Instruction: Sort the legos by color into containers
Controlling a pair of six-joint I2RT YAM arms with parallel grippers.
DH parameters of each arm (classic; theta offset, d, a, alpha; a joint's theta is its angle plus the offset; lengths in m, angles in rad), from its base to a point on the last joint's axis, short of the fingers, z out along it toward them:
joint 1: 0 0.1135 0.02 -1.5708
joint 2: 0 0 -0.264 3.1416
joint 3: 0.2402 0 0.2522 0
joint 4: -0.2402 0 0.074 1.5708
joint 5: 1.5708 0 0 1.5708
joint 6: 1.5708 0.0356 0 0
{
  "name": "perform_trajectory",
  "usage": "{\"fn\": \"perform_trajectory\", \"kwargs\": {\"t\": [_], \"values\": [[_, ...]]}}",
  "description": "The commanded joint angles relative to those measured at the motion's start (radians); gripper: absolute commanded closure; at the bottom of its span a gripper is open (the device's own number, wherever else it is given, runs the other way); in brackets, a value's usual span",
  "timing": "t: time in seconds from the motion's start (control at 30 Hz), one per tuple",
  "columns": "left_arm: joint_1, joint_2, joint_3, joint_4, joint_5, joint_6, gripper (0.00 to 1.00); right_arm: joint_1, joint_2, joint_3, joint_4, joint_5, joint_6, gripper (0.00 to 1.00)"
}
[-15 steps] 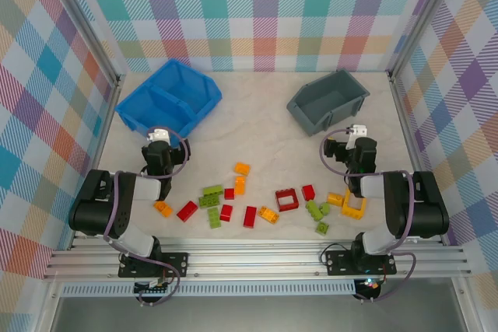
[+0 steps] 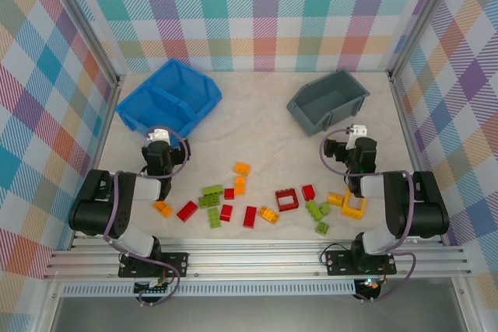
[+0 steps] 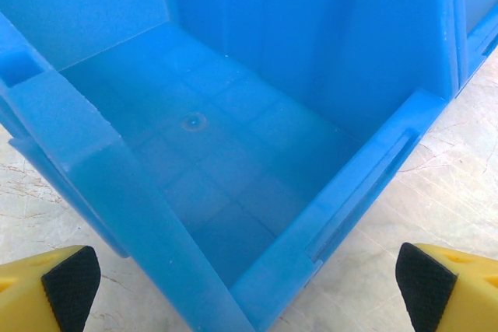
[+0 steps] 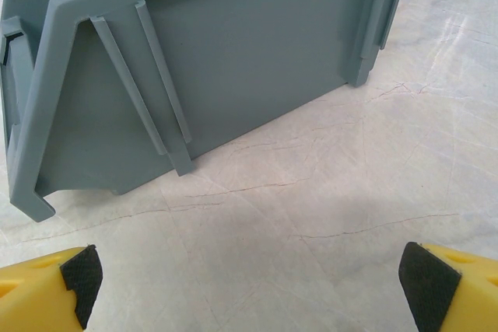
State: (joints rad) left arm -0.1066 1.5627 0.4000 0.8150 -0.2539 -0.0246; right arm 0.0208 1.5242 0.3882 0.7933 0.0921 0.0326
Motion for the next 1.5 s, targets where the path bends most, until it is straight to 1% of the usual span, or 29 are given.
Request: {"fn": "perform_trajectory", "kwargs": {"t": [0.0, 0.2, 0.23, 0.27, 0.3, 0.33, 0.37, 0.4, 0.47, 0.57, 0.63, 0.67, 0.7, 0.73, 0.77, 0.8, 0.83, 0.9, 0.93, 1.03, 1.17, 1.27, 1.37, 1.47], "values": [[0.019, -0.001, -0.003, 0.03, 0.008, 0.015, 0.0, -0.002, 0.001, 0.017, 0.032, -0.018, 0.0, 0.0], [0.019, -0.005, -0.007, 0.04, 0.008, 0.015, 0.0, -0.004, 0.002, 0.017, 0.032, -0.02, 0.0, 0.0], [0.019, -0.024, -0.003, 0.022, 0.008, 0.014, 0.0, -0.004, 0.001, 0.015, 0.032, -0.021, -0.001, 0.0], [0.019, -0.075, 0.012, -0.056, 0.023, 0.02, 0.0, -0.005, -0.003, 0.012, 0.043, -0.022, 0.001, 0.0], [0.015, -0.136, 0.04, -0.151, 0.024, 0.025, 0.0, -0.007, -0.038, 0.027, -0.021, -0.019, 0.005, 0.0], [0.011, -0.188, 0.062, -0.224, 0.018, 0.027, 0.0, -0.007, -0.086, 0.062, -0.125, -0.012, 0.007, 0.0], [0.003, -0.256, 0.075, -0.268, 0.002, 0.024, 0.0, -0.007, -0.14, 0.126, -0.296, 0.006, 0.019, 0.0], [-0.006, -0.327, 0.083, -0.308, -0.011, 0.019, 0.0, -0.007, -0.191, 0.185, -0.411, 0.016, 0.027, 0.0], [-0.034, -0.452, 0.134, -0.423, -0.048, 0.013, 0.0, -0.005, -0.293, 0.265, -0.561, 0.026, 0.052, 0.0], [-0.075, -0.594, 0.293, -0.644, -0.13, -0.008, 0.0, -0.001, -0.446, 0.393, -0.748, 0.036, 0.133, 0.0], [-0.09, -0.624, 0.44, -0.833, -0.221, -0.09, 0.0, 0.001, -0.505, 0.502, -0.889, 0.031, 0.234, 0.0], [-0.088, -0.603, 0.544, -0.987, -0.277, -0.204, 0.0, 0.001, -0.505, 0.579, -1.0, 0.046, 0.342, 0.0], [-0.081, -0.565, 0.672, -1.236, -0.292, -0.361, 0.0, 0.001, -0.491, 0.664, -1.145, 0.048, 0.469, 0.0], [-0.07, -0.521, 0.765, -1.407, -0.285, -0.431, 0.0, 0.001, -0.47, 0.731, -1.29, 0.045, 0.557, 0.0], [-0.058, -0.476, 0.817, -1.504, -0.271, -0.496, 0.0, 0.001, -0.446, 0.779, -1.382, 0.021, 0.627, 0.0], [-0.013, -0.426, 0.859, -1.535, -0.148, -0.486, 0.0, -0.005, -0.42, 0.814, -1.423, -0.029, 0.617, 0.0], [0.038, -0.371, 0.912, -1.596, -0.047, -0.509, 0.0, -0.005, -0.387, 0.863, -1.487, -0.064, 0.6, 0.03], [0.101, -0.261, 1.0, -1.726, 0.041, -0.567, 0.0, -0.004, -0.326, 0.947, -1.589, -0.091, 0.604, 0.12], [0.121, -0.21, 1.029, -1.763, 0.085, -0.569, 0.0, -0.004, -0.305, 0.966, -1.621, -0.107, 0.614, 0.14], [0.161, -0.108, 1.061, -1.81, 0.12, -0.567, 0.0, -0.004, -0.246, 0.982, -1.642, -0.165, 0.631, 0.15], [0.217, -0.028, 1.066, -1.783, 0.171, -0.565, 0.0, -0.004, -0.154, 1.012, -1.66, -0.213, 0.639, 0.16], [0.243, 0.043, 1.089, -1.768, 0.175, -0.562, 0.0, -0.004, -0.127, 1.004, -1.631, -0.24, 0.644, 0.17], [0.261, 0.121, 1.108, -1.746, 0.195, -0.558, 0.07, -0.004, -0.107, 1.003, -1.617, -0.251, 0.644, 0.16], [0.261, 0.194, 1.133, -1.745, 0.183, -0.551, 0.11, -0.004, -0.088, 1.011, -1.62, -0.253, 0.644, 0.17]]}}
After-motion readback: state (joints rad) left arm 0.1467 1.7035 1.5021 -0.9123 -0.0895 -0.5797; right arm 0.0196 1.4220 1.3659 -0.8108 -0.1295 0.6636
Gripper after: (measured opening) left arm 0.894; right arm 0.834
